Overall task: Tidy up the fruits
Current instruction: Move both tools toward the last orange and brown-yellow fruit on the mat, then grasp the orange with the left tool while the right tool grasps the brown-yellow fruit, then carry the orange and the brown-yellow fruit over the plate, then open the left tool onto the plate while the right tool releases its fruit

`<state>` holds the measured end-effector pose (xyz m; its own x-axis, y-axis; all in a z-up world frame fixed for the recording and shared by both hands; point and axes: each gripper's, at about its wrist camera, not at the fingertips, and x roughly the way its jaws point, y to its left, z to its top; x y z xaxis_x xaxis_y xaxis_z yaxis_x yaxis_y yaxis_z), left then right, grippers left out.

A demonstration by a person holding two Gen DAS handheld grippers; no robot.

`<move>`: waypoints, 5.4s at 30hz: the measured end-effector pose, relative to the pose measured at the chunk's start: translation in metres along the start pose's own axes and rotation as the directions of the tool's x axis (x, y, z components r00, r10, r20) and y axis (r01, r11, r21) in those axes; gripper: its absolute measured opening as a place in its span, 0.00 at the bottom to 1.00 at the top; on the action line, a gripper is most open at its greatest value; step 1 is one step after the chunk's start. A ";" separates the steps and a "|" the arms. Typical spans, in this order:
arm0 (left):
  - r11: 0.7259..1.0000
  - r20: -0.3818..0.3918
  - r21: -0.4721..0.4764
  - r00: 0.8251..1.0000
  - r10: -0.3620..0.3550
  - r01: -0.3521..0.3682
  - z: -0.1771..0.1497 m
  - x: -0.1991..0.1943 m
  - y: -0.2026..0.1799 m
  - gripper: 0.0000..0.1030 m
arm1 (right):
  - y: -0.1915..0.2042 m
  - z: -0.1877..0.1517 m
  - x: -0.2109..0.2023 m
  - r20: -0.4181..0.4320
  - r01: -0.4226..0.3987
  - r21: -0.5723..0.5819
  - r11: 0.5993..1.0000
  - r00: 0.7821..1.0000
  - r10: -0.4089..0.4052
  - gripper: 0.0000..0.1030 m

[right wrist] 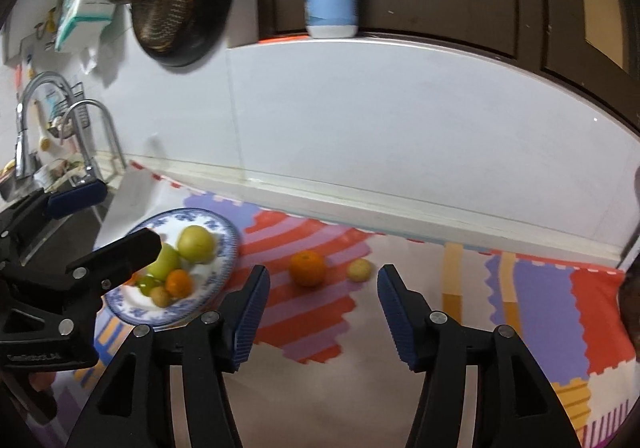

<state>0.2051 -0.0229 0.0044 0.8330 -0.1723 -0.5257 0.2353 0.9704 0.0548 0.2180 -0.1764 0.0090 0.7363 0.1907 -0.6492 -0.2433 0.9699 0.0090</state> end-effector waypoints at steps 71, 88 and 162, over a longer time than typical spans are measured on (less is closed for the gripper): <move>0.989 -0.336 -0.115 0.933 -0.131 0.097 -0.010 0.179 -0.010 0.41 | -0.043 -0.018 0.169 -0.222 -0.105 0.007 0.994 0.969 0.104 0.31; 0.985 -0.252 -0.116 0.956 -0.153 0.127 -0.003 0.123 -0.002 0.41 | -0.036 -0.010 0.122 -0.152 -0.085 0.038 0.996 0.984 0.090 0.30; 0.992 -0.281 -0.117 0.956 -0.080 0.049 -0.059 0.070 0.177 0.41 | 0.187 0.043 0.160 -0.234 -0.307 -0.159 0.938 0.935 0.267 0.30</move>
<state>0.2756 0.1463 -0.0725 0.6371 -0.1949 -0.7457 0.2155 0.9740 -0.0704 0.3175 0.0425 -0.0609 0.4755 0.4013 -0.7828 -0.5547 0.8274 0.0872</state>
